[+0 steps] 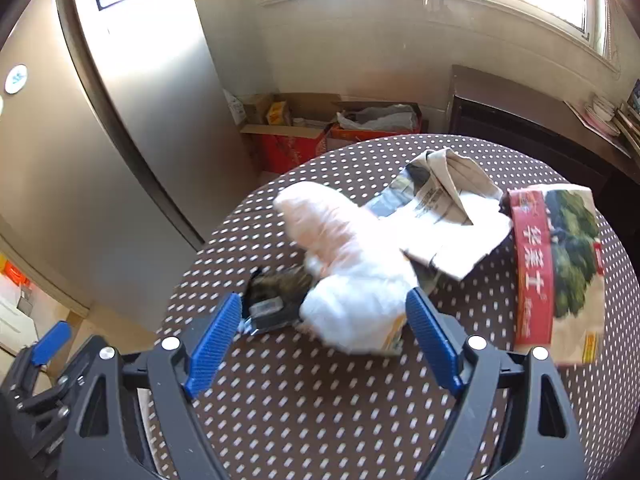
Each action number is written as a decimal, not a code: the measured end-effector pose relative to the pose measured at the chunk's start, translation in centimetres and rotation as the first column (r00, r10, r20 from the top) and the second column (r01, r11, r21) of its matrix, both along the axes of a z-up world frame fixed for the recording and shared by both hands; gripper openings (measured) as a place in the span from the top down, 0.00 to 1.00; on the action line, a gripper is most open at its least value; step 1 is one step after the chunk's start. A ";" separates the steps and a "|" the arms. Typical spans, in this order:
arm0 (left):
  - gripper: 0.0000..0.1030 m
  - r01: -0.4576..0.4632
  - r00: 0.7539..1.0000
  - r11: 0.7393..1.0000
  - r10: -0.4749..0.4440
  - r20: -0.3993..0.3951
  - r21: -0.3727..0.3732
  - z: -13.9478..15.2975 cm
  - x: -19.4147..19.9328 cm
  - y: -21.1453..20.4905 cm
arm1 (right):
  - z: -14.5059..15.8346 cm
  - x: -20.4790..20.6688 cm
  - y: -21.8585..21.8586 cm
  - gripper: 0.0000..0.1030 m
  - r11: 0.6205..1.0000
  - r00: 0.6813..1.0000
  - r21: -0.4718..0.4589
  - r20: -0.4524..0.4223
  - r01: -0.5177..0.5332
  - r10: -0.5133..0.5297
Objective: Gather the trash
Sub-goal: 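Grasp the white plastic bag with the right gripper while the left gripper grasps the black wrapper, then carry the white plastic bag and black wrapper with both grippers over the bucket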
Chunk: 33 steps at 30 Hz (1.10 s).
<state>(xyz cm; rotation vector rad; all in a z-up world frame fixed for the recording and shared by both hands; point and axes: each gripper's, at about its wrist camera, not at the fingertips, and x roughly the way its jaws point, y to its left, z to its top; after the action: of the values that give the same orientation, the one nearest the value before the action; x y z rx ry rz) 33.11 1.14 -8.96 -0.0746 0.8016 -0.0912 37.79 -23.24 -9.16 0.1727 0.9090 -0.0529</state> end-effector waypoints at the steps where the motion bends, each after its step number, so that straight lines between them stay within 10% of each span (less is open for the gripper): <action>1: 0.17 0.007 1.000 1.000 -0.007 -0.003 0.002 0.0 0.4 -0.4 | -0.4 0.7 -0.2 0.20 1.000 1.000 -0.012 -0.015 0.007 -0.007; 5: 0.17 0.038 0.999 0.999 -0.038 -0.022 0.006 -0.3 1.9 -1.9 | -1.8 3.0 -1.0 0.24 1.000 0.999 -0.022 -0.025 0.021 -0.022; 6: 0.17 0.045 0.999 0.999 -0.045 -0.028 0.000 -0.4 2.2 -2.2 | -2.2 3.5 -1.2 0.50 0.999 0.999 -0.041 -0.041 0.029 -0.031; 8: 0.17 0.084 0.996 0.996 -0.085 -0.041 -0.015 -0.6 2.8 -3.0 | -2.6 3.9 -1.7 0.66 1.000 0.999 0.008 -0.037 0.018 -0.017; 25: 0.17 0.296 0.949 0.955 -0.295 -0.111 -0.002 -3.3 8.0 -13.6 | 4.2 -5.1 -6.5 0.69 0.994 0.975 0.089 0.205 0.065 -0.082; 29: 0.64 0.303 0.947 0.952 -0.295 -0.130 0.050 -4.5 8.7 -15.1 | 4.1 -6.1 -7.8 0.69 0.992 0.972 0.098 0.215 0.076 -0.095; 33: 0.74 0.262 0.953 0.965 -0.263 -0.149 -0.021 -4.3 9.2 -13.7 | 3.9 -6.2 -7.9 0.69 0.993 0.968 0.089 0.232 0.082 -0.101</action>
<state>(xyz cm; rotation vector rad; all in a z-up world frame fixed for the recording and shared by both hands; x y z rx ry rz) 42.27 -12.56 -13.22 0.0255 0.9600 -0.3412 31.62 -31.14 -5.31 0.2881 0.6655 -0.0804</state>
